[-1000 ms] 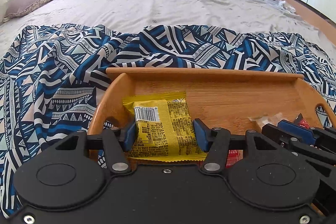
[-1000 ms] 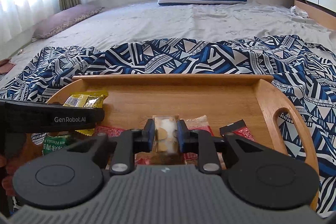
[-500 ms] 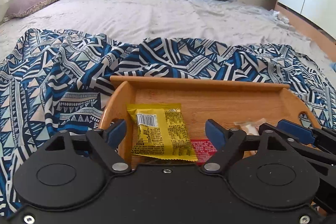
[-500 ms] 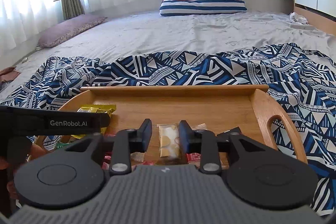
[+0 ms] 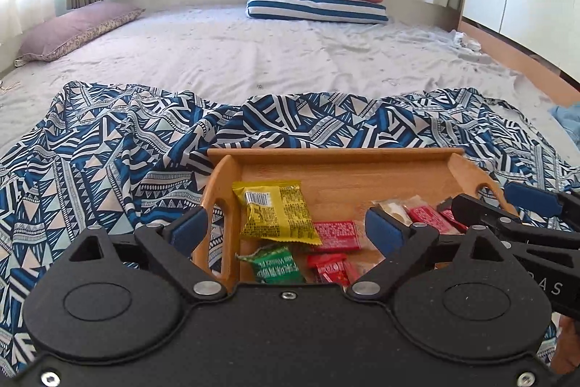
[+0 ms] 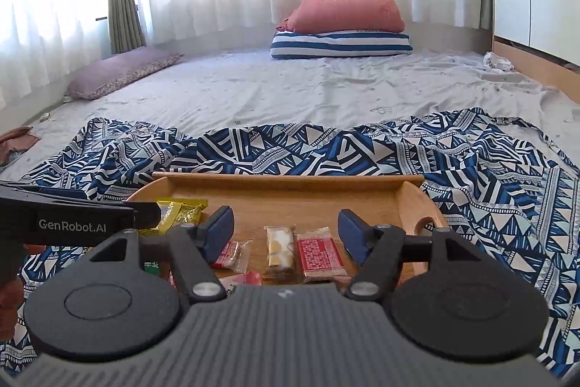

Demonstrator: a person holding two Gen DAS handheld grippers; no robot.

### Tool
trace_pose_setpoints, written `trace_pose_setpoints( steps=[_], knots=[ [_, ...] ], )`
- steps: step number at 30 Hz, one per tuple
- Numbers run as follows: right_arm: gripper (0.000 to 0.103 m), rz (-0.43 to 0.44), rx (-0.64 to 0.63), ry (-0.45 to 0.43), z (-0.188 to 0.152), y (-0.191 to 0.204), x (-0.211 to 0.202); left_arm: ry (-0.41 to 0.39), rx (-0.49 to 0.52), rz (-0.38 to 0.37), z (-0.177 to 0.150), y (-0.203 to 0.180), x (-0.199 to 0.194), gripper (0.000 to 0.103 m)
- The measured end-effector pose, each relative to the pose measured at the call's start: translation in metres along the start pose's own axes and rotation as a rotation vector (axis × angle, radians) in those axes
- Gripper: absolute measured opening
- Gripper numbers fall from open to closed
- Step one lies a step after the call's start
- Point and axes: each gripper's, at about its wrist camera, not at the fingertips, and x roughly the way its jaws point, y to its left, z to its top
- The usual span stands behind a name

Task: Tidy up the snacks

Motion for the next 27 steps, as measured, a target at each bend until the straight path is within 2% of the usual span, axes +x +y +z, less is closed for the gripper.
trace_pose_setpoints(
  steps=[9,12,27],
  knots=[
    [0.089,-0.014,-0.068,-0.048,0.000,0.008,-0.046,-0.019,0.006,-0.006,-0.011,-0.003,-0.052,0.095],
    [0.090,-0.011,-0.060,-0.055,0.000,0.007,-0.059,-0.031,0.017,0.009,-0.016,-0.005,-0.068,0.099],
    [0.094,-0.002,-0.014,-0.106,-0.013,-0.002,-0.124,-0.078,0.016,-0.035,-0.045,-0.013,-0.144,0.101]
  ],
)
